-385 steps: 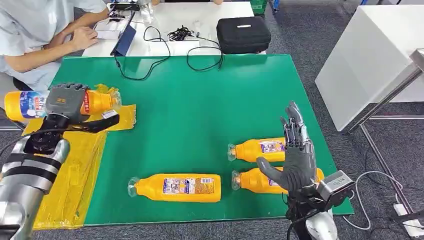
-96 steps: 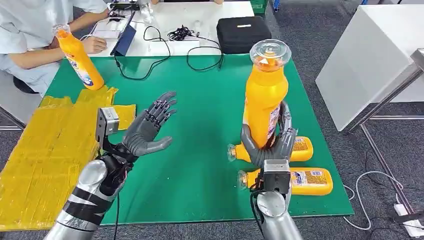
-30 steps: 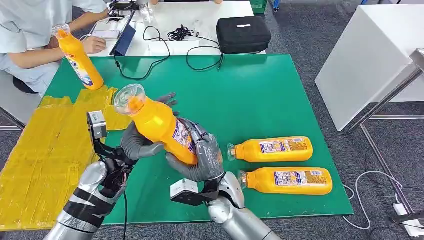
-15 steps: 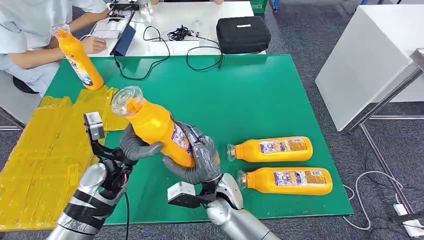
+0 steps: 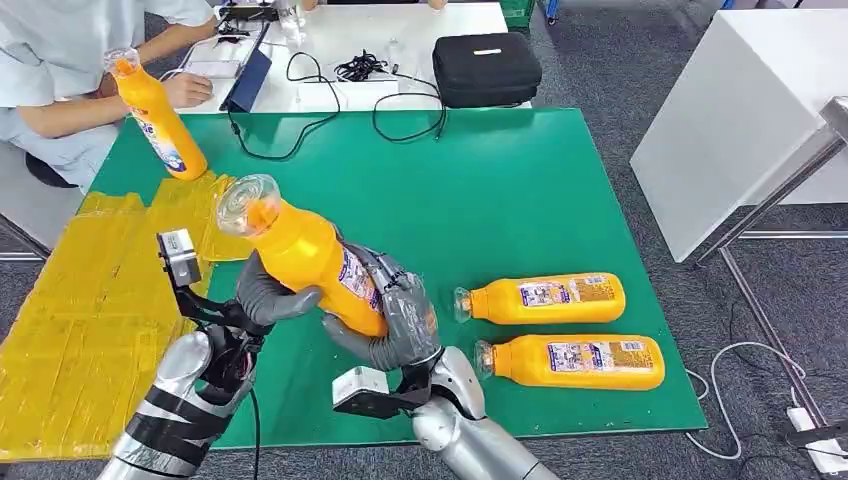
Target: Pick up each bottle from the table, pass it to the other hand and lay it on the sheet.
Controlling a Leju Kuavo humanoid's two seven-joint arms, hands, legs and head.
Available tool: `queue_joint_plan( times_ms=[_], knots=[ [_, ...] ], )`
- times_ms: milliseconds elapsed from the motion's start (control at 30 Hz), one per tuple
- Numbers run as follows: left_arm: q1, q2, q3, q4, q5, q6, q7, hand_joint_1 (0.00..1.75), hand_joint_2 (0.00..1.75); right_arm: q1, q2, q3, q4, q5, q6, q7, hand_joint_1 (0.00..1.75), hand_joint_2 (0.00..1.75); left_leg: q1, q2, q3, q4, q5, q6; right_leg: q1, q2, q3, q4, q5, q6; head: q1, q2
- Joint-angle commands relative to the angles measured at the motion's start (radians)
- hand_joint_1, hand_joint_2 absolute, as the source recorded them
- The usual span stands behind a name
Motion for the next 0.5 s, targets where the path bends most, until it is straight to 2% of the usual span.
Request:
queue_joint_plan(
  times_ms=[33, 200, 500],
  knots=[
    [-0.054, -0.031, 0.018, 0.008, 0.006, 0.025, -0.001, 1.75, 1.75, 0.022, -0.026, 0.049, 0.027, 0.01, -0.005, -0.013, 0.0, 1.75, 0.001, -0.003, 0.006, 0.0, -0.002, -0.001, 0.001, -0.004, 0.007, -0.001, -0.003, 0.0, 0.0, 0.0],
    [-0.046, -0.028, 0.05, 0.012, -0.019, 0.064, -0.005, 1.75, 1.75, 0.047, -0.051, 0.012, -0.083, -0.005, -0.023, 0.013, 0.0, 1.75, 0.001, -0.002, 0.002, 0.0, -0.001, -0.001, 0.001, -0.003, 0.003, 0.0, -0.001, 0.0, 0.0, 0.0],
    [-0.046, -0.03, 0.049, 0.012, -0.019, 0.064, -0.005, 1.75, 1.75, 0.049, -0.051, 0.013, -0.083, -0.005, -0.022, 0.013, 0.0, 1.75, 0.001, -0.001, 0.003, 0.0, -0.001, -0.001, 0.001, -0.002, 0.004, -0.001, -0.001, 0.0, 0.0, 0.0]
  ],
)
